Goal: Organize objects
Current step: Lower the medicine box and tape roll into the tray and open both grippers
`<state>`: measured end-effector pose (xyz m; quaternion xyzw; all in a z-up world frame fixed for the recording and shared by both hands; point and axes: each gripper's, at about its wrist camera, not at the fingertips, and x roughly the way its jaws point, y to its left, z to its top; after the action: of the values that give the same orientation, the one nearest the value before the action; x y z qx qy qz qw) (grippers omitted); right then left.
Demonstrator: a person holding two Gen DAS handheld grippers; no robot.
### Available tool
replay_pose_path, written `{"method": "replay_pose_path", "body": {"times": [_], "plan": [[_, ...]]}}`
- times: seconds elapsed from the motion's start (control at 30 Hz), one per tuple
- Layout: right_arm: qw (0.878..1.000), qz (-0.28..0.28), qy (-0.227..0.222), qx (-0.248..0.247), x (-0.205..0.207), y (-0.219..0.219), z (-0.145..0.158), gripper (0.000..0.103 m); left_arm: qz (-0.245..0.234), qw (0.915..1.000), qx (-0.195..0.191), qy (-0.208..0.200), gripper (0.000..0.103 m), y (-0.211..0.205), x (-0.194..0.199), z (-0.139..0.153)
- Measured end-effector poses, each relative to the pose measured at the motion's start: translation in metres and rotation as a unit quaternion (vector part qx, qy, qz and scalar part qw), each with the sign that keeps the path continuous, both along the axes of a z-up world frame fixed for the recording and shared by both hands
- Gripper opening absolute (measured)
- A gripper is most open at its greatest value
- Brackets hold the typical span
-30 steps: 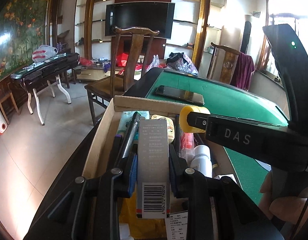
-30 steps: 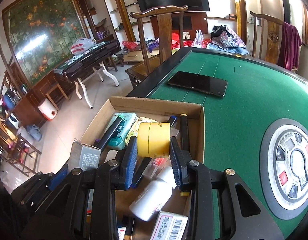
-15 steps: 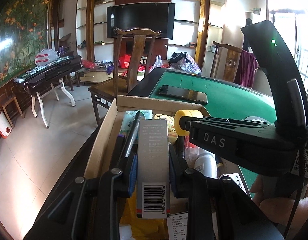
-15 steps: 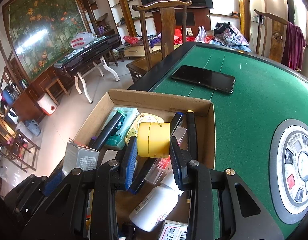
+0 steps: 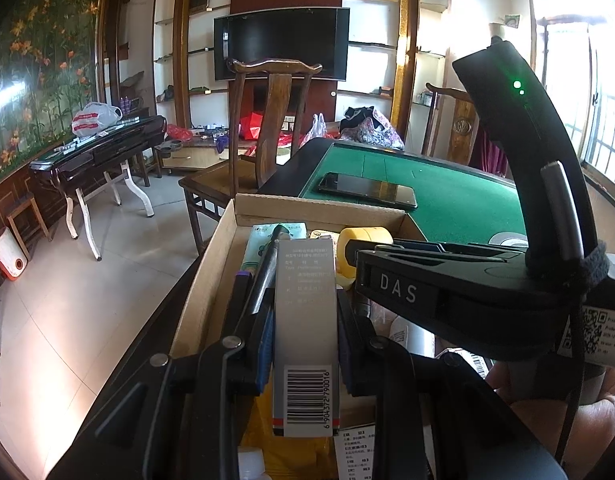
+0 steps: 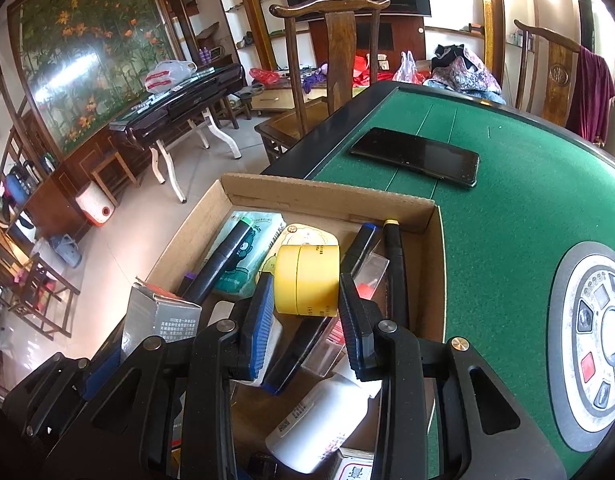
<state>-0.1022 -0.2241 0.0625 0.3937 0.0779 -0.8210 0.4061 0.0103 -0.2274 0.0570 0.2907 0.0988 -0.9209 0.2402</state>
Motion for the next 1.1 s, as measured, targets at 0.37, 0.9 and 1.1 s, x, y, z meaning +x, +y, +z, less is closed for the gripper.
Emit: {"method": "replay_pose_path", "body": {"times": [0.37, 0.9, 1.1], "plan": [[1.0, 0.0, -0.003, 0.001, 0.0, -0.003, -0.005, 0.032, 0.0, 1.0, -0.002, 0.0, 0.026, 0.001, -0.003, 0.0], [1.0, -0.001, 0.008, 0.001, 0.004, 0.0, 0.001, 0.036, 0.008, 0.9999, -0.001, 0.015, 0.032, -0.001, 0.001, 0.006], [1.0, -0.009, 0.022, -0.011, 0.009, 0.011, 0.013, 0.054, 0.017, 0.9982, -0.007, 0.056, 0.076, -0.001, 0.014, 0.014]]}}
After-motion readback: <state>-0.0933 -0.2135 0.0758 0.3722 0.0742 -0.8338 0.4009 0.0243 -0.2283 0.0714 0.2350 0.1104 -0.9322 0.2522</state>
